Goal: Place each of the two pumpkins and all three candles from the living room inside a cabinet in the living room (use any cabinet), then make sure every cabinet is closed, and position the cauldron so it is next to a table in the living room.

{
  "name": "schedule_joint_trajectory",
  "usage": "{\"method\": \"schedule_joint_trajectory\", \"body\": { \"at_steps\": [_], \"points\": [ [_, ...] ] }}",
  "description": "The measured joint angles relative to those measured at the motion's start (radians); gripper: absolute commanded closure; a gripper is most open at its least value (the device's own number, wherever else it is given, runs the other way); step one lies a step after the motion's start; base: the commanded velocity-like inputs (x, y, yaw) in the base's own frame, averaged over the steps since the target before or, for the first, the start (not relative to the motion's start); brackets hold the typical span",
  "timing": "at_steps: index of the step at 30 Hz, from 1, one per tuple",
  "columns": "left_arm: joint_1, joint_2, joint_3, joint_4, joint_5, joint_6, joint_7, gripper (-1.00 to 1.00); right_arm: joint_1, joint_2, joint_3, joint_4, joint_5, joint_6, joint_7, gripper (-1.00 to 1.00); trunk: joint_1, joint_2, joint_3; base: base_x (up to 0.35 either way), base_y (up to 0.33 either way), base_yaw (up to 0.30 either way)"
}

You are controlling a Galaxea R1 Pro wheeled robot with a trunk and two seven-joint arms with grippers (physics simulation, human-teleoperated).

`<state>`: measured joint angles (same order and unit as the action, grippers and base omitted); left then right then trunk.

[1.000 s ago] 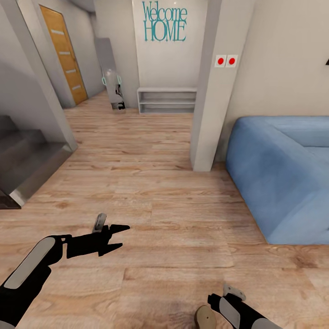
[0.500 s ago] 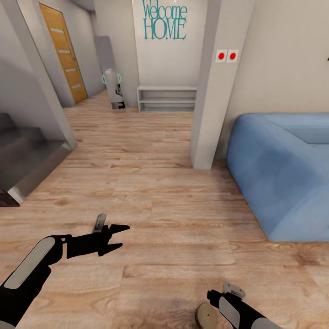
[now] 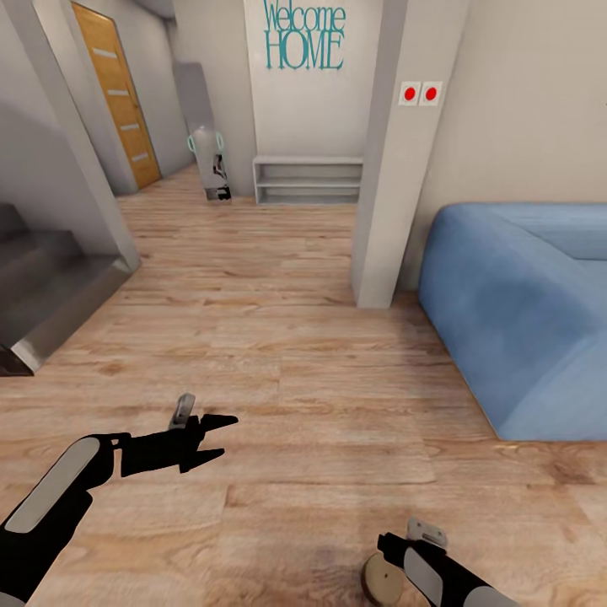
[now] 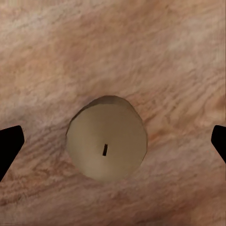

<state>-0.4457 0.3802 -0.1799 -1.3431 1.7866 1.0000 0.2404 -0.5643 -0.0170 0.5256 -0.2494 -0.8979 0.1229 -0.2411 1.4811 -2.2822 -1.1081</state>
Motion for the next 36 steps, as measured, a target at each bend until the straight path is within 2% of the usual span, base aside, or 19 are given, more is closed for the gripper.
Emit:
{"method": "schedule_joint_trajectory", "body": {
  "at_steps": [6,31,36],
  "points": [
    [0.000,0.001,0.000,0.000,0.000,0.000,0.000,-1.00,0.000,0.000,0.000,0.008,0.002,0.001,0.046,-1.00,0.023,-0.042,-0.019,0.000,0.000,0.000],
    [0.000,0.007,0.000,0.000,0.000,0.000,0.000,-1.00,0.000,0.000,0.000,0.009,0.002,0.000,0.050,-1.00,0.119,-0.217,-0.097,0.000,0.000,0.000],
    [0.000,0.007,0.000,0.000,0.001,0.000,0.000,-1.00,0.000,0.001,0.000,0.009,0.005,-0.001,0.052,-1.00,0.119,-0.218,-0.101,0.000,0.000,0.000]
  ]
}}
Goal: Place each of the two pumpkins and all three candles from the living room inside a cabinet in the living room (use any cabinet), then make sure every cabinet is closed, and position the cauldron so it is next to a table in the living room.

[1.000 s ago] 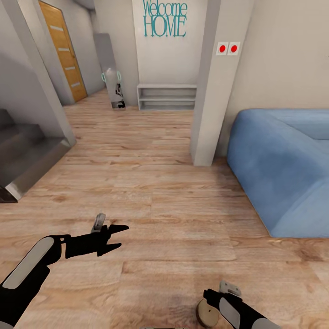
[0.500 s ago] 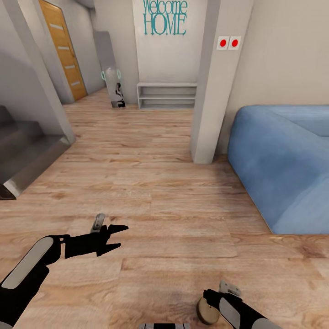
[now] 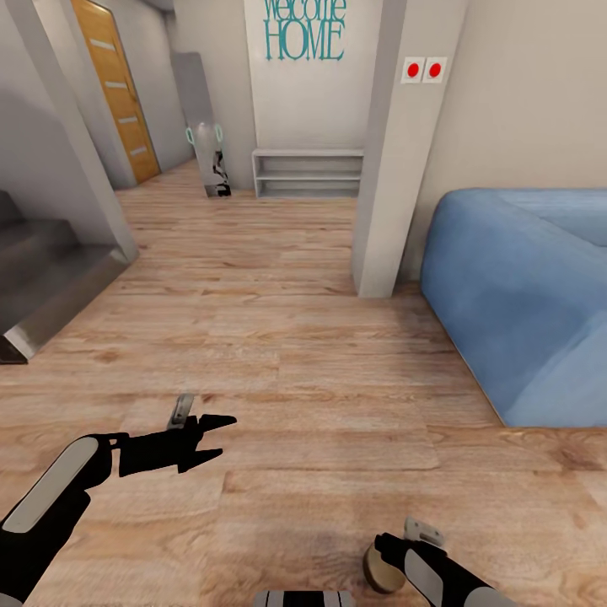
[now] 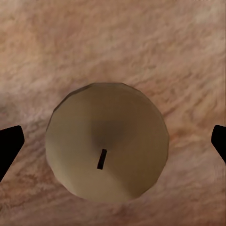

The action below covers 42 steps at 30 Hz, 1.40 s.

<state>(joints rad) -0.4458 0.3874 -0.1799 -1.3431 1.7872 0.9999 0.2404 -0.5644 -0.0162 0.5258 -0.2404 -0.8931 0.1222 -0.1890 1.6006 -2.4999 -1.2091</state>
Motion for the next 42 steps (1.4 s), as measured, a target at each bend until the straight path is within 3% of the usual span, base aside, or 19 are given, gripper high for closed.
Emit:
{"method": "schedule_joint_trajectory", "body": {
  "at_steps": [7,32,42],
  "points": [
    [0.000,0.000,0.000,0.000,0.000,0.000,0.000,-1.00,0.000,0.000,-0.002,0.001,0.060,0.000,-0.001,-1.00,0.000,0.000,0.000,0.000,0.000,0.000],
    [0.000,0.000,0.001,0.002,0.000,0.000,0.000,-1.00,0.000,0.000,-0.003,0.001,0.071,-0.002,-0.001,-1.00,0.000,0.000,0.000,0.000,0.028,0.000],
    [0.000,0.000,0.001,0.001,-0.001,0.000,0.000,-1.00,0.000,0.000,-0.003,0.000,0.071,-0.002,-0.001,-1.00,0.005,-0.002,-0.039,0.000,0.000,0.000]
  ]
}}
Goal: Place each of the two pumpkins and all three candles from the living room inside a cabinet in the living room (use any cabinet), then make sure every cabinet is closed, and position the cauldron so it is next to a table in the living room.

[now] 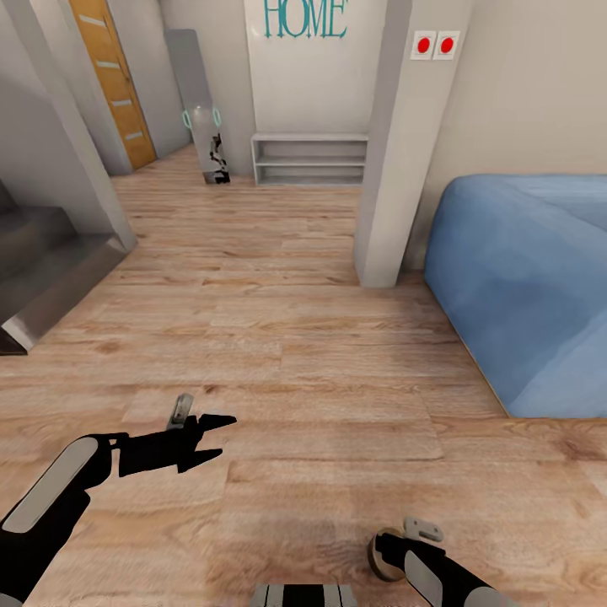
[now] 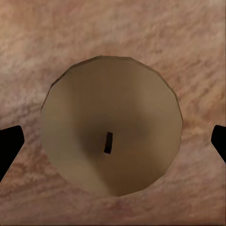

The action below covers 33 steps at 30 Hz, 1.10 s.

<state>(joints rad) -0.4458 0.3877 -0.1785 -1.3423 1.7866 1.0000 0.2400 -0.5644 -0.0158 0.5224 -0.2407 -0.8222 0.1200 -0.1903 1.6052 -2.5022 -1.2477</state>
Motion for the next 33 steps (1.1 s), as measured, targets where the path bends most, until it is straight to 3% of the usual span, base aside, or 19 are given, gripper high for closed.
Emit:
{"method": "schedule_joint_trajectory", "body": {
  "at_steps": [12,26,33],
  "points": [
    [0.000,0.001,0.000,-0.001,0.000,0.000,-0.001,-1.00,0.000,0.000,0.000,-0.004,0.001,-0.002,0.000,-1.00,0.005,-0.003,-0.046,0.000,0.000,0.000],
    [0.000,0.001,-0.001,-0.002,0.001,0.000,0.000,-1.00,0.000,0.000,0.002,-0.006,0.004,-0.027,0.004,-1.00,0.005,-0.003,-0.047,0.000,0.000,0.000],
    [0.000,0.001,-0.001,-0.002,0.001,0.000,0.000,-1.00,0.000,0.000,0.002,-0.006,0.028,-0.058,0.006,-1.00,0.005,-0.003,-0.047,0.000,0.000,0.000]
  ]
}}
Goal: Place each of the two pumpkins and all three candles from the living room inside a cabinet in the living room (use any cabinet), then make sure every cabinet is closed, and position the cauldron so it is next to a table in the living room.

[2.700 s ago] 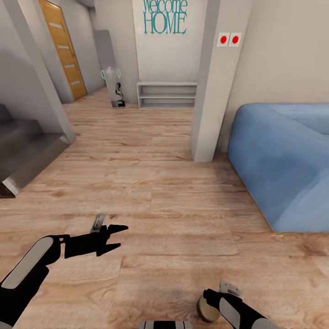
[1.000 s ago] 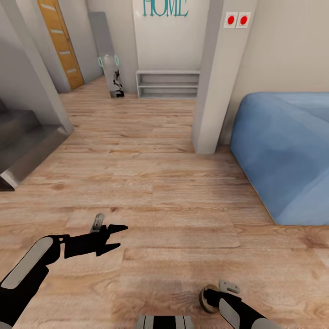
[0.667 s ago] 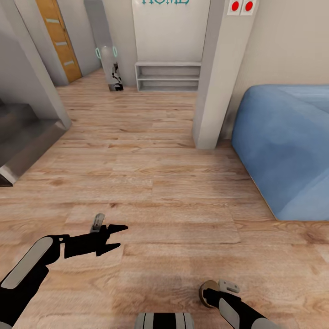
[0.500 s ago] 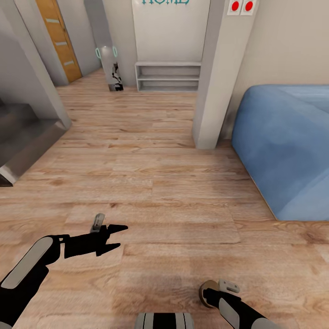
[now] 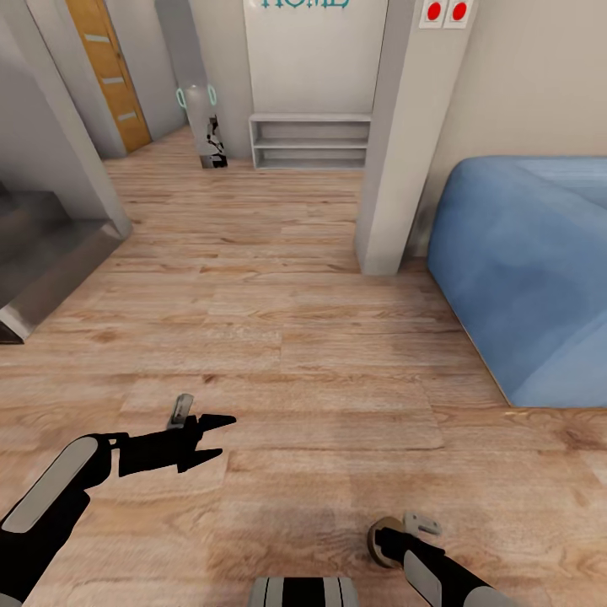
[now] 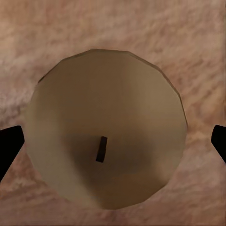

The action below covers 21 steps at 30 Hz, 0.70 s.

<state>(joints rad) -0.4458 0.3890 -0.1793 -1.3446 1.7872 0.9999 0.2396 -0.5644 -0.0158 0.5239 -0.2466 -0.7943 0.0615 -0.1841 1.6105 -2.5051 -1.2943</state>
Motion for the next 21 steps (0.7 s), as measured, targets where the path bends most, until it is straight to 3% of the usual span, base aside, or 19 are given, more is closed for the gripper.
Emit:
{"method": "schedule_joint_trajectory", "body": {
  "at_steps": [21],
  "points": [
    [0.000,0.000,0.001,0.000,0.000,0.000,0.000,-1.00,0.000,0.000,0.000,0.007,0.013,-0.016,0.029,-1.00,0.000,0.000,0.000,0.000,0.000,0.000]
  ]
}}
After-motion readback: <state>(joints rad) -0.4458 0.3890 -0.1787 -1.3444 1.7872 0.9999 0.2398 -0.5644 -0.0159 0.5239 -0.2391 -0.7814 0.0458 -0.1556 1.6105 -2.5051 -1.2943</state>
